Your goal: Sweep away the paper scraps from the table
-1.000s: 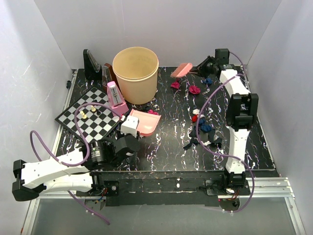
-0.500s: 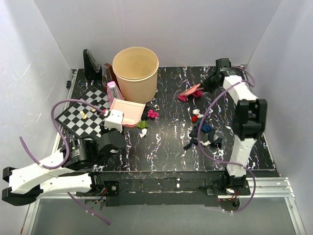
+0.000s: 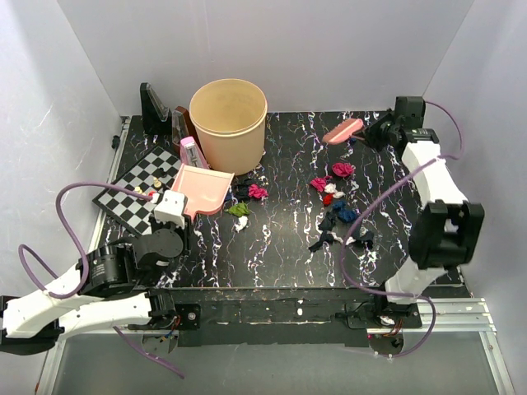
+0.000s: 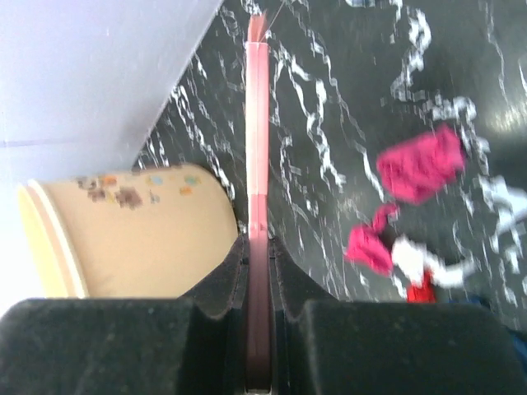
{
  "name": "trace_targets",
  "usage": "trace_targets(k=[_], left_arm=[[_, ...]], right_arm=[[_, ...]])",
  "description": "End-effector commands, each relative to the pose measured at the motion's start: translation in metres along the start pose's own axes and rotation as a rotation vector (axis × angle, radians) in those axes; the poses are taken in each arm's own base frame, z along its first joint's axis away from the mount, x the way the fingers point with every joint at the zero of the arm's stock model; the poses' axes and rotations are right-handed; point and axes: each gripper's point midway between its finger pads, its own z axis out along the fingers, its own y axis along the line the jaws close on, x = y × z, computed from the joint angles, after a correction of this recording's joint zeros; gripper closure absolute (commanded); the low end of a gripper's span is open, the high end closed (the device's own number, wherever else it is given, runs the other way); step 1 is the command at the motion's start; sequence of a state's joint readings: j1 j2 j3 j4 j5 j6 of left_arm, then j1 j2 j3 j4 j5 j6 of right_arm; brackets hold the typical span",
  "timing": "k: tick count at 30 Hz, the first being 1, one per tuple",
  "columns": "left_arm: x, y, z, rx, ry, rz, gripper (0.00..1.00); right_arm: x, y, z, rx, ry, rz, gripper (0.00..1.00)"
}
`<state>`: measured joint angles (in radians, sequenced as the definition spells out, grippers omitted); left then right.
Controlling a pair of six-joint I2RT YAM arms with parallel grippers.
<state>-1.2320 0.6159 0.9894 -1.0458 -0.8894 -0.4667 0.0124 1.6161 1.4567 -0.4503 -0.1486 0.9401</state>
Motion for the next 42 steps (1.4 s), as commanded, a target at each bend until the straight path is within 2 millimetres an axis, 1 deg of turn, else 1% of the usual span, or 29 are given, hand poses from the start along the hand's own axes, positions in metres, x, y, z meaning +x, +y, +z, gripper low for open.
trace_targets(k=[1, 3, 4, 8, 10, 12, 13, 14, 16, 18, 19, 20, 21, 25, 28, 29, 31, 32, 33, 34, 36, 39, 40, 41, 42], left_arm=[[0.000, -0.009, 0.008, 0.009, -0.022, 0.007, 1.00], [0.002, -0.013, 0.011, 0.010, -0.008, 0.013, 1.00], [0.004, -0.016, 0.013, 0.012, 0.004, 0.022, 1.00], [0.011, -0.029, 0.020, 0.021, 0.049, 0.061, 1.00], [0.012, -0.030, 0.021, 0.017, 0.058, 0.071, 1.00], [0.013, -0.033, 0.021, 0.029, 0.058, 0.073, 1.00], [0.013, -0.033, 0.021, 0.036, 0.056, 0.072, 1.00], [0.012, -0.033, 0.020, 0.042, 0.051, 0.067, 1.00], [0.011, -0.032, 0.019, 0.047, 0.045, 0.057, 1.00], [0.009, -0.031, 0.018, 0.049, 0.033, 0.049, 1.00], [0.009, -0.031, 0.017, 0.055, 0.032, 0.048, 1.00], [0.010, -0.032, 0.017, 0.063, 0.032, 0.050, 1.00], [0.011, -0.033, 0.017, 0.071, 0.035, 0.053, 1.00], [0.012, -0.038, 0.018, 0.088, 0.042, 0.061, 1.00], [0.013, -0.040, 0.019, 0.093, 0.050, 0.068, 1.00], [0.012, -0.039, 0.019, 0.085, 0.048, 0.068, 1.00], [0.012, -0.036, 0.018, 0.073, 0.052, 0.055, 1.00], [0.012, -0.035, 0.018, 0.070, 0.050, 0.053, 1.00], [0.012, -0.034, 0.017, 0.069, 0.050, 0.049, 1.00], [0.011, -0.033, 0.016, 0.068, 0.047, 0.037, 1.00], [0.009, -0.029, 0.013, 0.066, 0.032, 0.015, 1.00], [0.006, -0.024, 0.010, 0.073, 0.002, -0.015, 1.00], [0.006, -0.022, 0.009, 0.070, -0.005, -0.024, 1.00], [0.005, -0.020, 0.009, 0.068, -0.013, -0.032, 1.00], [0.005, -0.018, 0.008, 0.060, -0.020, -0.040, 1.00]], right_arm=[[-0.036, 0.021, 0.054, -0.208, -0.002, 0.064, 0.99], [-0.048, 0.029, 0.073, -0.314, -0.011, 0.084, 0.99], [-0.057, 0.028, 0.084, -0.336, -0.016, 0.105, 0.99], [-0.084, 0.016, 0.122, -0.331, -0.029, 0.160, 0.99], [-0.091, 0.002, 0.143, -0.274, -0.040, 0.184, 0.99], [-0.091, -0.023, 0.158, -0.156, -0.030, 0.235, 0.99], [-0.093, -0.032, 0.160, -0.109, -0.033, 0.258, 0.99], [-0.087, -0.048, 0.161, -0.030, -0.021, 0.301, 0.99], [-0.073, -0.073, 0.151, 0.091, -0.003, 0.365, 0.99], [-0.056, -0.094, 0.135, 0.164, -0.002, 0.400, 0.99], [-0.049, -0.099, 0.125, 0.178, -0.006, 0.413, 0.99], [-0.038, -0.109, 0.115, 0.204, -0.003, 0.430, 0.99], [-0.023, -0.119, 0.107, 0.219, 0.019, 0.447, 0.99], [0.023, -0.132, 0.069, 0.197, 0.095, 0.456, 0.99], [0.053, -0.135, 0.035, 0.169, 0.136, 0.455, 0.99], [0.059, -0.135, 0.026, 0.147, 0.138, 0.444, 0.99], [0.061, -0.127, 0.007, 0.083, 0.108, 0.384, 0.99], [0.057, -0.115, -0.002, 0.011, 0.088, 0.308, 0.99], [0.053, -0.097, -0.012, -0.067, 0.082, 0.233, 0.99], [0.051, -0.087, -0.020, -0.099, 0.084, 0.165, 0.99], [0.049, -0.060, -0.035, -0.142, 0.104, 0.021, 0.99], [0.071, -0.030, -0.044, -0.173, 0.201, -0.145, 0.99], [0.084, -0.016, -0.046, -0.204, 0.238, -0.194, 0.99], [0.092, -0.005, -0.046, -0.232, 0.263, -0.230, 0.99], [0.105, 0.003, -0.045, -0.254, 0.299, -0.251, 0.99]])
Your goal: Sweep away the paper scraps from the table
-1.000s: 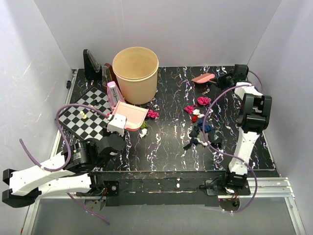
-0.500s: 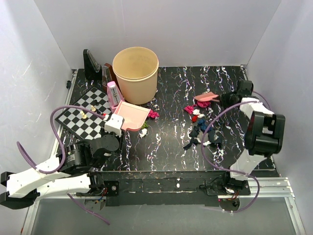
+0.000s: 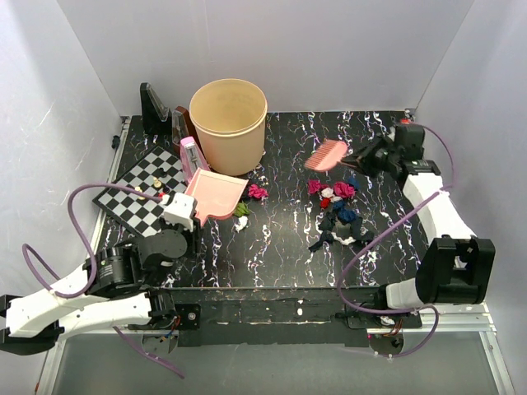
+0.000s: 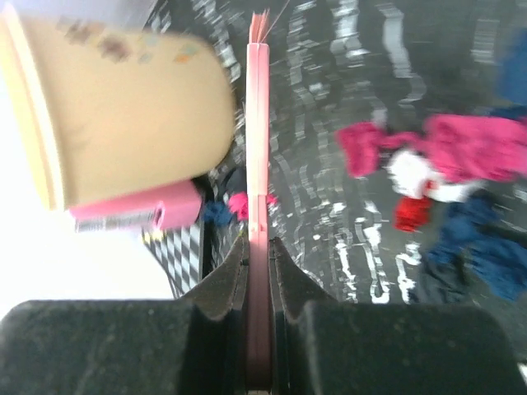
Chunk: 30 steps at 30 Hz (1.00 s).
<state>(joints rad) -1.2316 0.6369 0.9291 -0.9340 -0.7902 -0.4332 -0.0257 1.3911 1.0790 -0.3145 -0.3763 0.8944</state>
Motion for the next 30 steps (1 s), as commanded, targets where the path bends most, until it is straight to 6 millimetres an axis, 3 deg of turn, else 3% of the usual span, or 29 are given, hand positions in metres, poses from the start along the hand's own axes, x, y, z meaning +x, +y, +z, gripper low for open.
trace_targets(k=[1, 9, 14, 18, 22, 24, 27, 30], left_arm=[[-0.006, 0.016, -0.004, -0.055, -0.055, -0.060, 1.00], [-0.003, 0.033, -0.004, -0.150, -0.078, -0.121, 1.00], [-0.002, 0.025, -0.002, -0.099, -0.072, -0.056, 1.00], [-0.002, 0.024, -0.002, -0.092, -0.072, -0.050, 1.00], [-0.002, 0.024, -0.002, -0.091, -0.071, -0.048, 1.00], [-0.001, 0.024, -0.002, -0.094, -0.070, -0.048, 1.00], [0.000, 0.023, 0.000, -0.094, -0.064, -0.042, 1.00], [0.001, 0.021, 0.001, -0.091, -0.054, -0.031, 1.00]], right_arm=[[0.053, 0.057, 0.004, -0.154, 0.183, -0.258, 0.99], [0.158, 0.116, 0.043, -0.321, 0.396, -0.383, 0.99], [0.209, 0.127, 0.071, -0.313, 0.482, -0.426, 0.99], [0.236, 0.131, 0.097, -0.288, 0.540, -0.418, 0.99], [0.242, 0.117, 0.121, -0.182, 0.565, -0.377, 0.99], [0.239, 0.100, 0.130, -0.077, 0.567, -0.381, 0.99], [0.226, 0.068, 0.128, 0.104, 0.544, -0.425, 0.99], [0.199, 0.039, 0.111, 0.231, 0.495, -0.466, 0.99]])
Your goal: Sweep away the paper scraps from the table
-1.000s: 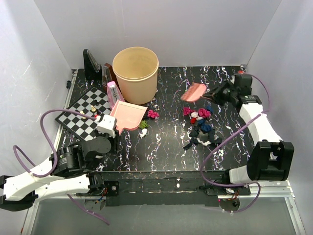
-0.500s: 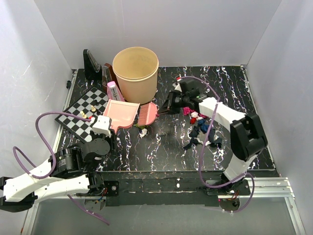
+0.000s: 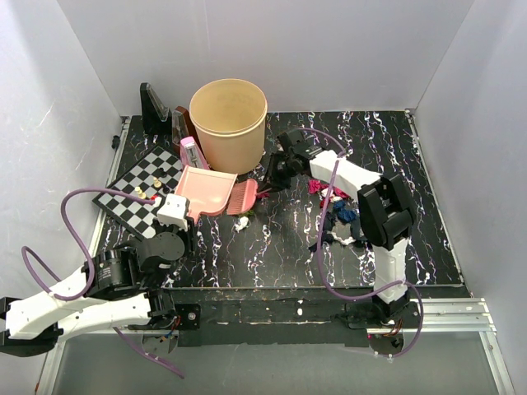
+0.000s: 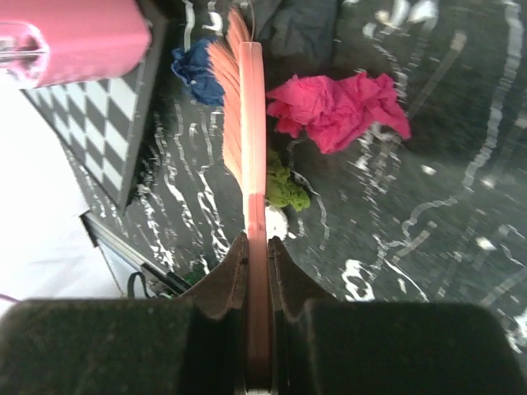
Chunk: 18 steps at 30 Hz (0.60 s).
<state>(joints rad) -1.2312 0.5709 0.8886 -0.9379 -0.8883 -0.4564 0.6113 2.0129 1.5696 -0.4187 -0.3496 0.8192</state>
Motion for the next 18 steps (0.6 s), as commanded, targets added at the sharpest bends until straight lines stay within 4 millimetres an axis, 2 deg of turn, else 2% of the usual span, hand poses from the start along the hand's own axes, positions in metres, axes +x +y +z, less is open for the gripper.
trace_targets(k=[1, 2, 4, 5, 6, 9, 12, 15, 18], left_arm=[[0.001, -0.004, 0.004, -0.004, 0.005, 0.011, 1.00], [0.002, -0.005, 0.004, 0.000, 0.008, 0.014, 1.00], [0.002, -0.006, 0.005, 0.000, 0.011, 0.019, 1.00], [0.002, -0.006, 0.005, 0.003, 0.011, 0.018, 1.00], [0.002, -0.007, 0.005, 0.007, 0.011, 0.018, 1.00], [0.003, -0.007, 0.005, 0.007, 0.013, 0.022, 1.00], [0.004, -0.009, 0.006, 0.016, 0.020, 0.031, 1.00], [0.005, -0.011, 0.007, 0.016, 0.027, 0.040, 1.00], [0.004, -0.011, 0.007, 0.011, 0.026, 0.042, 1.00]], right_arm=[[-0.006, -0.049, -0.051, 0.244, -0.050, -0.005, 0.99], [-0.006, -0.057, -0.062, 0.266, -0.063, -0.004, 0.99], [-0.010, -0.059, -0.095, 0.275, -0.123, -0.026, 0.99], [-0.012, -0.064, -0.104, 0.290, -0.141, -0.033, 0.99], [-0.016, -0.060, -0.121, 0.284, -0.180, -0.056, 0.99], [-0.016, -0.040, -0.151, 0.216, -0.220, -0.146, 0.99], [-0.004, -0.021, -0.172, 0.140, -0.202, -0.226, 0.99], [0.019, -0.007, -0.176, 0.054, -0.143, -0.293, 0.99], [0.049, 0.012, -0.161, -0.018, -0.035, -0.394, 0.99]])
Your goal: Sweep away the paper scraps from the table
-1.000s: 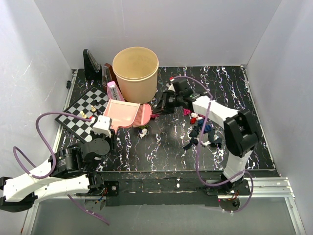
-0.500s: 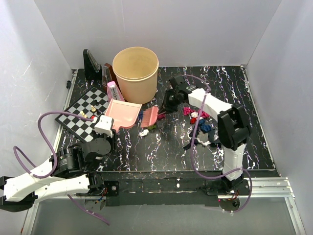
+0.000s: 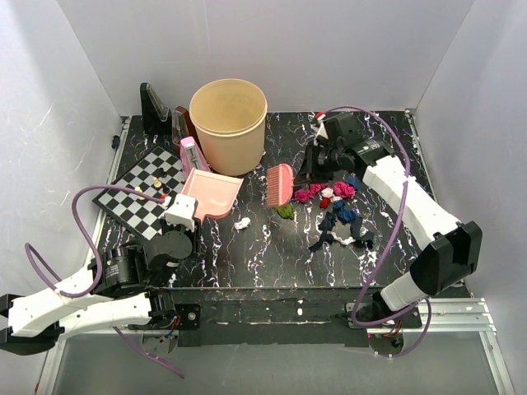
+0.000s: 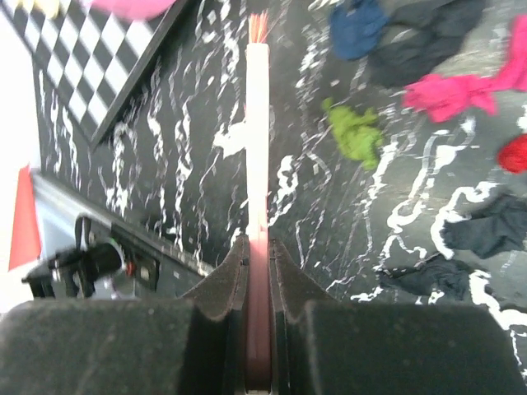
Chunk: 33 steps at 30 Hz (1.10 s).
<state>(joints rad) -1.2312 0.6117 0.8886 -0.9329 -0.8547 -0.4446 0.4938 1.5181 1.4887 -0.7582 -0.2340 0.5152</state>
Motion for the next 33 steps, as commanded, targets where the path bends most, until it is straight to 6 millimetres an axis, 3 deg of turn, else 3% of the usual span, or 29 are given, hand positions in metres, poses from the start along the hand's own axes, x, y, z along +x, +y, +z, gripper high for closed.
trace_targets(k=[1, 9, 12, 15, 19, 21, 23, 26, 29, 31, 33], left_arm=[[-0.002, 0.000, 0.002, -0.010, -0.010, 0.001, 1.00], [-0.004, 0.004, 0.000, -0.016, -0.022, -0.016, 1.00], [-0.003, 0.002, 0.002, -0.016, -0.016, -0.007, 1.00], [-0.001, -0.001, 0.003, -0.011, -0.001, 0.010, 1.00], [0.006, -0.013, 0.007, 0.032, 0.027, 0.048, 1.00], [0.009, -0.020, 0.011, 0.052, 0.040, 0.064, 1.00], [0.012, -0.025, 0.013, 0.055, 0.059, 0.080, 1.00], [0.018, -0.032, 0.019, 0.047, 0.090, 0.101, 1.00], [0.037, -0.044, 0.032, 0.025, 0.155, 0.109, 1.00], [0.045, -0.052, 0.037, 0.008, 0.195, 0.068, 1.00], [0.047, -0.058, 0.041, 0.001, 0.202, 0.043, 1.00]], right_arm=[[0.049, 0.039, 0.010, -0.151, 0.178, -0.172, 0.99], [0.089, 0.088, 0.072, -0.242, 0.368, -0.251, 0.99], [0.094, 0.079, 0.103, -0.166, 0.409, -0.243, 0.99], [0.086, 0.037, 0.118, 0.072, 0.395, -0.227, 0.99], [0.058, -0.019, 0.088, 0.268, 0.358, -0.175, 0.99], [0.041, -0.033, 0.064, 0.274, 0.318, -0.146, 0.99], [0.029, -0.028, 0.041, 0.201, 0.276, -0.151, 0.99], [0.014, 0.002, 0.011, 0.061, 0.189, -0.212, 0.99], [0.003, 0.024, -0.022, 0.001, 0.113, -0.246, 0.99], [-0.003, 0.015, -0.040, 0.093, 0.070, -0.211, 0.99], [-0.009, -0.011, -0.061, 0.286, 0.017, -0.128, 0.99]])
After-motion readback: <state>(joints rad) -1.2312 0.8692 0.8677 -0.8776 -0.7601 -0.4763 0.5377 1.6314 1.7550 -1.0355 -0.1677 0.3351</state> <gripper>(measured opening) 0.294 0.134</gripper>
